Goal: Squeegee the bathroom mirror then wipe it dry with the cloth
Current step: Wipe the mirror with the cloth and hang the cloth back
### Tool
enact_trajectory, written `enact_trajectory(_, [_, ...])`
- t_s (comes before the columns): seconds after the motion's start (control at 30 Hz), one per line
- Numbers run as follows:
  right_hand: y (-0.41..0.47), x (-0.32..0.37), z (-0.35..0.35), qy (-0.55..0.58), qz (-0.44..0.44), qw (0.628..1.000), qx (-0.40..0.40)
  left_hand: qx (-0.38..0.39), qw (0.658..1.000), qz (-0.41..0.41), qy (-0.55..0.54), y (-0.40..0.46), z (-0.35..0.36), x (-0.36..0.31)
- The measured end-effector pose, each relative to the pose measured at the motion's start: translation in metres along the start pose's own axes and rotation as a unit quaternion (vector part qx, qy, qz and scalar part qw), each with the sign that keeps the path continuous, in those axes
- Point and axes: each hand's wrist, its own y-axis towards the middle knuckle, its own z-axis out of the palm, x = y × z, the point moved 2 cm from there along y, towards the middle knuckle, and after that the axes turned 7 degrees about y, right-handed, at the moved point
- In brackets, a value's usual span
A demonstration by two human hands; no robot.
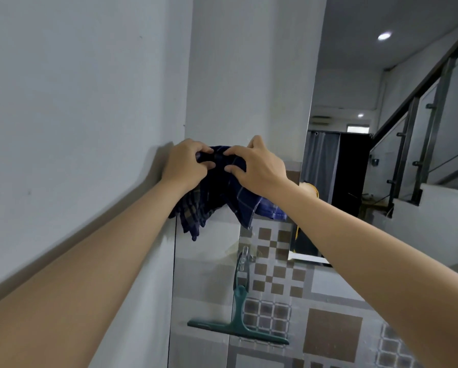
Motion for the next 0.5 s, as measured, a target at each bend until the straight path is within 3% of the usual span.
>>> enact_trajectory(0.27, [-0.003,-0.01,0.026,0.125,0.054,0.991,-0.004,-0.017,0.995,0.005,-0.094,-0.01,0.023,0.015])
enact_trajectory(0.5, [-0.027,-0.003,0.04,0.229,0.142,0.963,-0.025,-0.013,0.991,-0.046,-0.127,-0.03,0.029,0.016])
